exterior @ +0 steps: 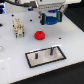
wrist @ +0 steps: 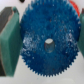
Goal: Insert the blue gear onto the right peg, followed by the red gear
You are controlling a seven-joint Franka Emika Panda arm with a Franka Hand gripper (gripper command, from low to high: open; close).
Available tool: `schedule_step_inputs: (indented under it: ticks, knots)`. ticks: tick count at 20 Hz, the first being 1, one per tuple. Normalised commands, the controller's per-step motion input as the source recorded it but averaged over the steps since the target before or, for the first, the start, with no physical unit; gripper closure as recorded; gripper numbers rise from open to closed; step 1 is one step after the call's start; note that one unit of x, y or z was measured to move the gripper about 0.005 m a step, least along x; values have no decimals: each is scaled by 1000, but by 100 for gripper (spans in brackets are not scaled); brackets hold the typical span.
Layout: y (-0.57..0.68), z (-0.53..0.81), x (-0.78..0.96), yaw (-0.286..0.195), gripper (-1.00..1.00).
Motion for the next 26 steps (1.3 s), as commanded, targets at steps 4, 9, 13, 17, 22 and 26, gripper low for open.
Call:
schedule_step_inputs:
  ticks: [4, 9, 13, 17, 22, 26]
  knots:
    - [-136, 427, 889, 0, 100]
    - [-164, 357, 898, 0, 100]
    - [-198, 270, 903, 0, 100]
    - [-192, 209, 883, 0, 100]
    - [-124, 68, 786, 0, 100]
    - [-84, -44, 627, 0, 100]
